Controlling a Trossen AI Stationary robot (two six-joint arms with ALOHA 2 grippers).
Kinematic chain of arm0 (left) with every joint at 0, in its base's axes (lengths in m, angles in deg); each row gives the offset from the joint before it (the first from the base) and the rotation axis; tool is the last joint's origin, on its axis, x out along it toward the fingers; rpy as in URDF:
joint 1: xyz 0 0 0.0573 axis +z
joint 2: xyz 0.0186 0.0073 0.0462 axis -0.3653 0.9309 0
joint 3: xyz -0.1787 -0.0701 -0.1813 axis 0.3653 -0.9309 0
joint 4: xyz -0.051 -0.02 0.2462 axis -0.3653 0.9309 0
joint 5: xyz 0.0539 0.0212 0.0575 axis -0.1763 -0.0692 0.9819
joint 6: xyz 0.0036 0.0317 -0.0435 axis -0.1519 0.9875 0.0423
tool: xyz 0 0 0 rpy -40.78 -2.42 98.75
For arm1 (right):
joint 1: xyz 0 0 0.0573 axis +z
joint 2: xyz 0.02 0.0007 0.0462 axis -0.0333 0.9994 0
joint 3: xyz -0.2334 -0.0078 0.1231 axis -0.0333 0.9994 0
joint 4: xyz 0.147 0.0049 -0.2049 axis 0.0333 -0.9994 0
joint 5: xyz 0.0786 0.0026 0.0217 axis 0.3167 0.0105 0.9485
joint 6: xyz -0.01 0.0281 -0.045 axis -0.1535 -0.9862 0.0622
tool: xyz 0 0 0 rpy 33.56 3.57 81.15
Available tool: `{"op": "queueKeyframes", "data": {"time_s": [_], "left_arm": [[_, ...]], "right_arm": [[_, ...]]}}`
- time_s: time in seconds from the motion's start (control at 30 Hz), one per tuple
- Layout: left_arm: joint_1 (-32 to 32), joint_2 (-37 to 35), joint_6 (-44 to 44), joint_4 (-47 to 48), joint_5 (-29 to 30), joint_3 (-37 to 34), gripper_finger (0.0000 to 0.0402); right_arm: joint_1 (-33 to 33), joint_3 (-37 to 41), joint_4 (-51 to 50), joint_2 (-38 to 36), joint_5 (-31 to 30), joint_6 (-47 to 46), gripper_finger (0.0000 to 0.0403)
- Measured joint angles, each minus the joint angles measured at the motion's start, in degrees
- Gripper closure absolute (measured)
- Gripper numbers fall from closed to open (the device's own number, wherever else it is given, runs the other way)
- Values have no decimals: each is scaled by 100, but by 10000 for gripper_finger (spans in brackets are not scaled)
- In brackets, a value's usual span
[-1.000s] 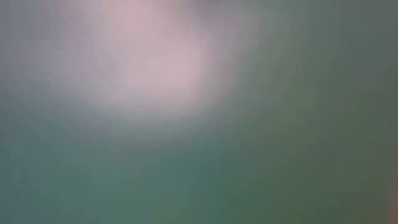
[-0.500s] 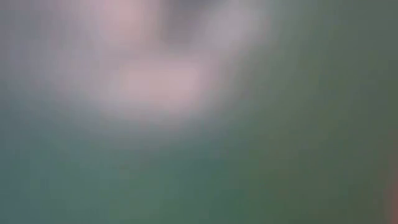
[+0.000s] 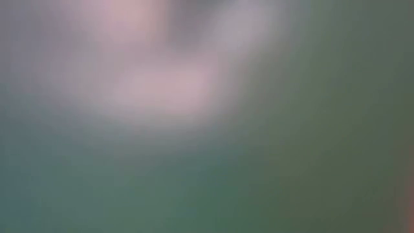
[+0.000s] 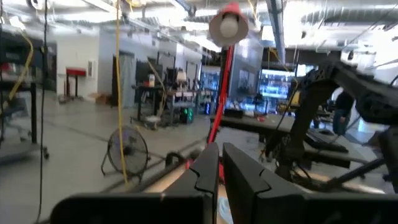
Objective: Pick & Place USB Port
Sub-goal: Put the white charger cable into the green bin
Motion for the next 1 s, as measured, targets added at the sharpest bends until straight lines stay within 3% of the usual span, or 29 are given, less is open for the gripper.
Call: {"op": "queueKeyframes", "data": {"time_s": [0.27, 0.4, 0.6, 0.8, 1.0], "left_arm": [[0, 0, -1168, 1151, -220, 0, 378], [-2, 14, -1572, 1494, -828, 0, 378], [-36, 98, -2151, 1844, -1809, -4, 378], [-305, 368, -2541, 1748, -2225, -151, 378], [-596, 599, -2782, 1227, -2208, -593, 378]], "right_arm": [[276, -37, 228, 0, -252, -102, 392], [450, -254, 197, 68, -577, -113, 393], [714, -1401, -83, 855, -611, 43, 395], [790, -2684, -1311, 1850, -645, 49, 395], [766, -2889, -1464, 1965, -637, 73, 395]]}}
